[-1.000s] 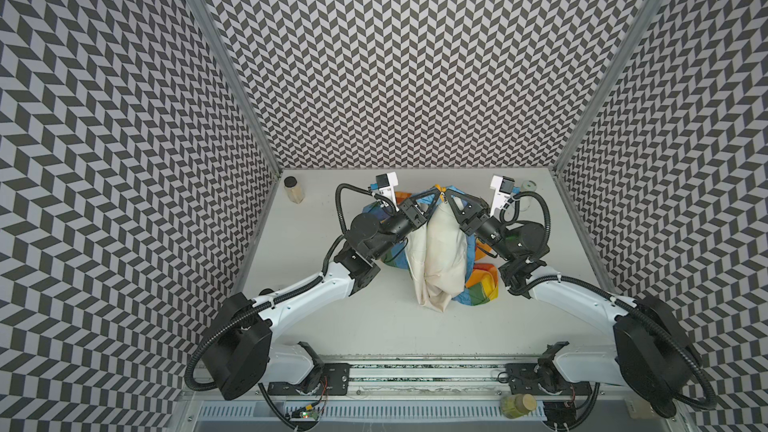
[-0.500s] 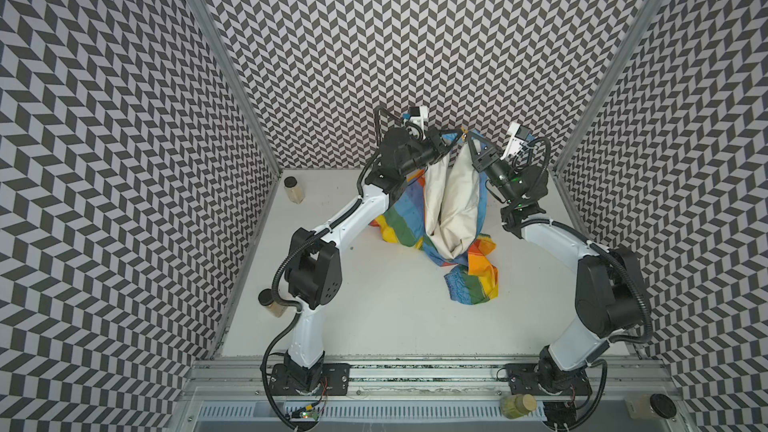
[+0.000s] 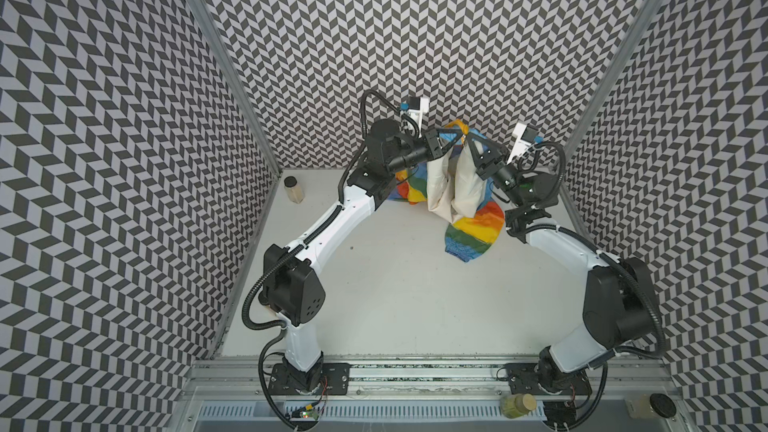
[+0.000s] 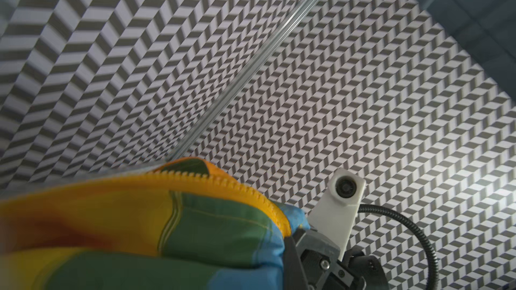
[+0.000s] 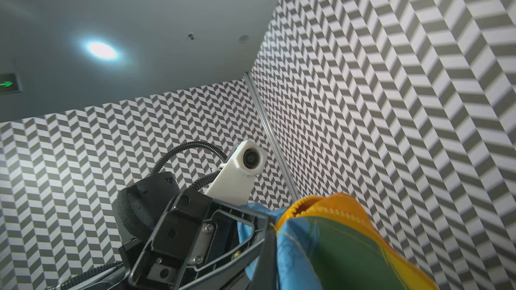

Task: Zip up the jacket

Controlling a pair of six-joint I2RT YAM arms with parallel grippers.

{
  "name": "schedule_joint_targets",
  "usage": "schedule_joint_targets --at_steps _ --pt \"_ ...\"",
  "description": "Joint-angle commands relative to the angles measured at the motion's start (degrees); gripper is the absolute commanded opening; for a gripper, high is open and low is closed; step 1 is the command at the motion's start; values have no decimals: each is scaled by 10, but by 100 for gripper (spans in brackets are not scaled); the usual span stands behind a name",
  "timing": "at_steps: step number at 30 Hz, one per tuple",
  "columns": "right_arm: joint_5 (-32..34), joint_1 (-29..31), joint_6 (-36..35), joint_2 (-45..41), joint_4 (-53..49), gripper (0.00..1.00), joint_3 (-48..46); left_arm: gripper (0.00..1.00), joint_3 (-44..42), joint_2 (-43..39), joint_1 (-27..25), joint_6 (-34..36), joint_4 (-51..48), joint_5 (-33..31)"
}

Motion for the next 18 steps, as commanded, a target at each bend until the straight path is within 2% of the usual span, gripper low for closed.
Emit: schedule_joint_targets --at_steps 1,6,12,18 --pt "39 43 -23 -3 25 0 -96 0 -141 -1 -67 -28 57 87" --pt "89 85 -4 26 94 0 -224 0 -293 -15 -92 -53 116 60" --pt "118 141 -11 61 94 0 -291 0 -439 -14 -120 -113 222 30" --pt "132 165 26 112 95 0 -328 0 -530 -15 -137 -149 295 9"
